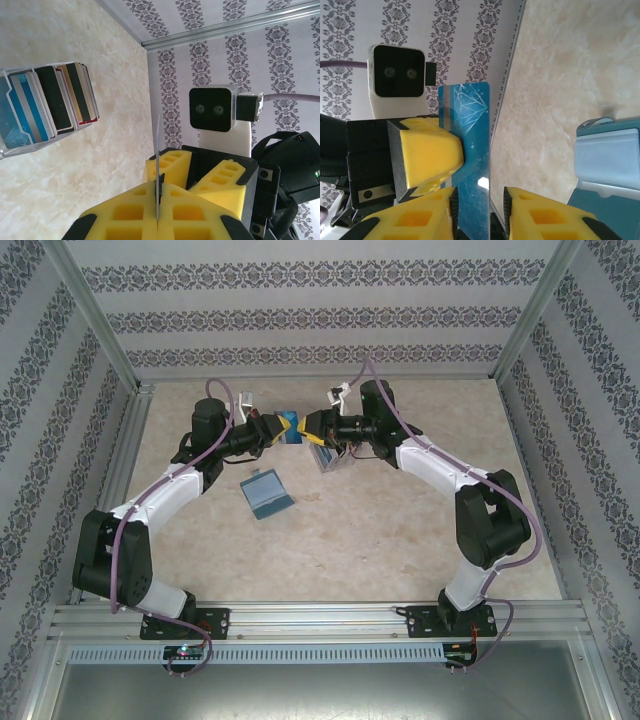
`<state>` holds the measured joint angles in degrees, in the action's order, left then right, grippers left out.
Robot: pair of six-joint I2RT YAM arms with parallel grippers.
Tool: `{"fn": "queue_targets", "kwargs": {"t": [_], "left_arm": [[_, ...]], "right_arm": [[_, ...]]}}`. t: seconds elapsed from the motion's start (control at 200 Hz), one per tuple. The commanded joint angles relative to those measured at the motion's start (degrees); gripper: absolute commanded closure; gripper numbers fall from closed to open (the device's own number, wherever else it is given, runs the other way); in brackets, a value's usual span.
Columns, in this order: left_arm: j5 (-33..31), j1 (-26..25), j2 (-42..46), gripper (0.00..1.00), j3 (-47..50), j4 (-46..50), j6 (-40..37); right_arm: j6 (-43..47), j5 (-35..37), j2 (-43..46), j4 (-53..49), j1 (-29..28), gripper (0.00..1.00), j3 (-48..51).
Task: Put the credit cards into the card holder
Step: Pick up the credit card from the storage box.
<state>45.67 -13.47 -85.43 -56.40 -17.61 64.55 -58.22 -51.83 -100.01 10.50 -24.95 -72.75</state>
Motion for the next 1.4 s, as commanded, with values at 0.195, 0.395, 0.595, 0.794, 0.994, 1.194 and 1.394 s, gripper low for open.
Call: {"fn": "queue_targets", "kwargs": {"t": [0.195, 0.395, 0.595, 0.794, 0.994, 1.194, 1.394], "left_arm": [[6.44, 0.39, -2.51, 1.0, -2.26, -3.6, -0.53], [6.28, 0.47, -1.59, 1.0, -2.83, -1.4, -1.81], [6.92, 0.38, -2.26, 1.0, -2.46, -4.52, 0.13], [7.49, 0.08, -3.43, 1.0, -2.79, -5.87, 1.25], [6.52, 0.21, -3.32, 1.0, -3.12, -1.67, -0.75], [-1.28, 1.94, -1.86, 0.63, -6.88, 22.33, -16.48], [-13.42, 6.26, -2.1, 0.62, -6.46, 37.79, -27.92]], "right_arm": [[-3.51, -4.87, -1.97, 6.02, -1.01, 0.68, -1.03], [-2.67, -2.2, -0.8, 4.74, 0.78, 0.68, 1.53], [-1.56, -2.2, -0.3, 3.06, 1.56, 0.67, 2.88], [-1.96, -4.46, -1.58, 4.16, -0.98, 0.71, 1.05], [-2.27, -4.8, -1.64, 4.54, -1.2, 0.94, 0.67], [0.52, -1.0, 0.52, -0.44, -1.18, 0.98, 3.26], [11.43, 15.83, -0.51, -17.15, -9.52, 1.0, 2.49]]}}
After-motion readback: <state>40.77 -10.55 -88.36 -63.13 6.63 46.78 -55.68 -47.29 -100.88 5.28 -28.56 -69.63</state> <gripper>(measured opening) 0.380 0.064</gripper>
